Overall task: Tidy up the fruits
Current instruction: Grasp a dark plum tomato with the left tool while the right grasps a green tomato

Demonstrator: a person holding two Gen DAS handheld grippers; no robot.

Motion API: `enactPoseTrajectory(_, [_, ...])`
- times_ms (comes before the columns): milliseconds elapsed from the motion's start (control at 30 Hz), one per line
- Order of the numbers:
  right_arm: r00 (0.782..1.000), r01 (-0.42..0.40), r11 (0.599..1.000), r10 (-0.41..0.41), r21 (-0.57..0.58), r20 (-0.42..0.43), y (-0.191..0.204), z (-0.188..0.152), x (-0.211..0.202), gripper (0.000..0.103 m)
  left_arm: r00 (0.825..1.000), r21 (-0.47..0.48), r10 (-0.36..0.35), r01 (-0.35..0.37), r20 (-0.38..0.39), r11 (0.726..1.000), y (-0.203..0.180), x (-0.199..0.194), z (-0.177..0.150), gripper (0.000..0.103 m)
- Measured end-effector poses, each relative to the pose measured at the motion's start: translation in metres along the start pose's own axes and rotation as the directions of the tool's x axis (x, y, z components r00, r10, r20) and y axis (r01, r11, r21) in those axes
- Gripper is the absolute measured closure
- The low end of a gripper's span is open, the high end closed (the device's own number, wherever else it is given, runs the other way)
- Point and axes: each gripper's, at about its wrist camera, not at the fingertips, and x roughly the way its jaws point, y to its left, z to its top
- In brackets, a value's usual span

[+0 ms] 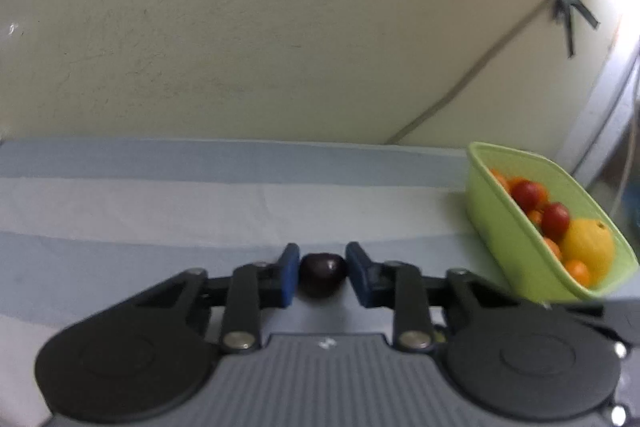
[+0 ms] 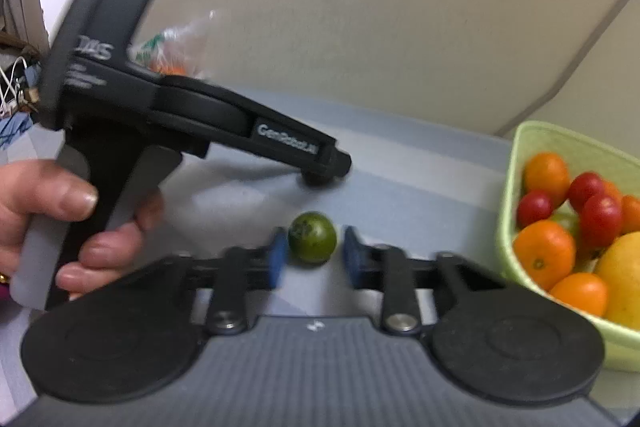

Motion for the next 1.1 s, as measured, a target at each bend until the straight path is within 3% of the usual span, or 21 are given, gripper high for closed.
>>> enactPoseTrajectory(133, [1.000, -0.013, 1.000, 0.013, 0.003, 0.003, 0.005, -0.003, -0.015, 0.076, 0.999, 0.072, 0.002, -0.004, 0.034, 0.997, -0.017, -0.029, -0.021, 0.077])
enactPoseTrajectory(333, [0.998, -0.026, 0.999, 0.027, -0.024, 0.049, 0.021, -0.044, -0.087, 0.076, 0.993, 0.149, -0.059, 0.044, 0.099, 0.988, -0.044, -0.098, -0.073, 0.077])
enactPoseTrajectory(500, [0.995, 0.039, 0.999, -0.036, -0.036, 0.088, 0.033, -0.083, -0.134, 0.076, 0.990, 0.170, -0.107, 0.090, 0.089, 0.981, -0.066, -0.135, -0.113, 0.077])
enactPoseTrajectory(800, [0.995, 0.058, 0.998, -0.059, 0.010, 0.077, 0.039, -0.111, -0.142, 0.075, 0.995, 0.192, -0.079, 0.066, 0.062, 0.979, -0.079, -0.155, -0.155, 0.075])
enactPoseTrajectory(833, [0.995, 0.065, 0.998, -0.065, -0.001, 0.080, 0.041, -0.110, -0.142, 0.075, 0.996, 0.198, -0.073, 0.060, 0.060, 0.978, -0.080, -0.153, -0.157, 0.068])
enactPoseTrajectory(900, [0.992, 0.084, 0.996, -0.082, -0.012, 0.090, 0.046, -0.109, -0.138, 0.074, 0.995, 0.214, -0.065, 0.048, 0.072, 0.976, -0.083, -0.154, -0.161, 0.066])
enactPoseTrajectory(1033, [0.989, 0.119, 0.992, -0.115, -0.035, 0.096, 0.053, -0.111, -0.139, 0.069, 0.995, 0.206, -0.064, 0.047, 0.076, 0.978, -0.080, -0.156, -0.163, 0.063])
enactPoseTrajectory(1100, [0.987, 0.131, 0.991, -0.127, -0.038, 0.099, 0.054, -0.111, -0.138, 0.060, 0.995, 0.197, -0.066, 0.050, 0.078, 0.979, -0.078, -0.157, -0.164, 0.063])
